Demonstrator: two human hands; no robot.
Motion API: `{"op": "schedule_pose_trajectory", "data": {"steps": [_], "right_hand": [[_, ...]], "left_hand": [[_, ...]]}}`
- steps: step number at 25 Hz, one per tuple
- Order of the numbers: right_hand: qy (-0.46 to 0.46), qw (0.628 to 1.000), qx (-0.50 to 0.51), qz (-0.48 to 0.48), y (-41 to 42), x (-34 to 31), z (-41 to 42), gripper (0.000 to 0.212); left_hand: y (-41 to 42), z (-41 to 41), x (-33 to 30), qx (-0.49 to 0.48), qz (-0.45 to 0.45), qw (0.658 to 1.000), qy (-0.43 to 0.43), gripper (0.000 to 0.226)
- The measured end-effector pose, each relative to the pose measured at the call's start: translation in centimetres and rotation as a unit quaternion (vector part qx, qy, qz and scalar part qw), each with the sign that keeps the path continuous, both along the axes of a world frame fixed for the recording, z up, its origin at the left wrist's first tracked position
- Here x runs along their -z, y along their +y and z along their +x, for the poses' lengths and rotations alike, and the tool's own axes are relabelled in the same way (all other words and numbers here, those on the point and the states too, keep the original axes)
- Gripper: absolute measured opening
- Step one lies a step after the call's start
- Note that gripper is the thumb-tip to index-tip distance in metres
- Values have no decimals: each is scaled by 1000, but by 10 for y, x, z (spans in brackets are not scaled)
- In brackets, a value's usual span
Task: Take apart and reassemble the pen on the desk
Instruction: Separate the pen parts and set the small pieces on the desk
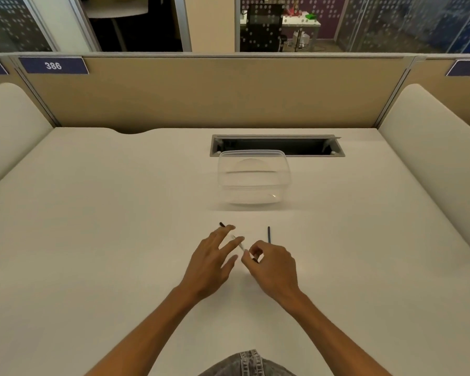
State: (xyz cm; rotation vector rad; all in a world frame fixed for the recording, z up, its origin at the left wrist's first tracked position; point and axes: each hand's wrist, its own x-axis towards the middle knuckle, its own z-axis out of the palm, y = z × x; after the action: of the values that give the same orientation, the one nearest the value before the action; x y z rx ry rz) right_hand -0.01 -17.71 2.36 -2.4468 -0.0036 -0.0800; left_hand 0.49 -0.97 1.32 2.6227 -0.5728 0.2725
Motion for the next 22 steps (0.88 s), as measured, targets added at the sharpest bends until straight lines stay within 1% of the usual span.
{"op": "schedule_pose_trajectory", "data": {"steps": [3, 5, 7, 9, 11, 14, 16, 19, 22], "right_hand": [[10, 990, -23, 136, -9, -22, -7, 18], [8, 976, -35, 215, -14, -36, -9, 22], [-6, 964, -35, 264, -18, -48, -11, 30], [-39, 962, -28, 268, -20, -61, -12, 40], [-82, 968, -8, 238, -19, -71, -12, 50], [-127, 972, 29, 196, -18, -81, -12, 56], [-126, 968, 42, 211, -17, -83, -10, 58], [-97, 958, 59, 262, -14, -86, -9, 59], [-72, 959, 65, 266, -14, -88, -6, 61]], "left_hand": [[-3, 2, -20, 25, -21, 998, -57, 35], [-5, 2, -35, 37, -33, 995, -90, 26], [-7, 0, -50, 51, -39, 992, -113, 24], [-7, -3, -65, 66, -26, 991, -115, 24], [-8, -6, -79, 78, -3, 991, -109, 24], [-8, -9, -93, 91, 23, 988, -120, 25], [-9, -11, -101, 90, 29, 988, -124, 29], [-9, -13, -110, 85, 24, 987, -132, 33], [-12, -15, -116, 77, 38, 985, -150, 32]]}}
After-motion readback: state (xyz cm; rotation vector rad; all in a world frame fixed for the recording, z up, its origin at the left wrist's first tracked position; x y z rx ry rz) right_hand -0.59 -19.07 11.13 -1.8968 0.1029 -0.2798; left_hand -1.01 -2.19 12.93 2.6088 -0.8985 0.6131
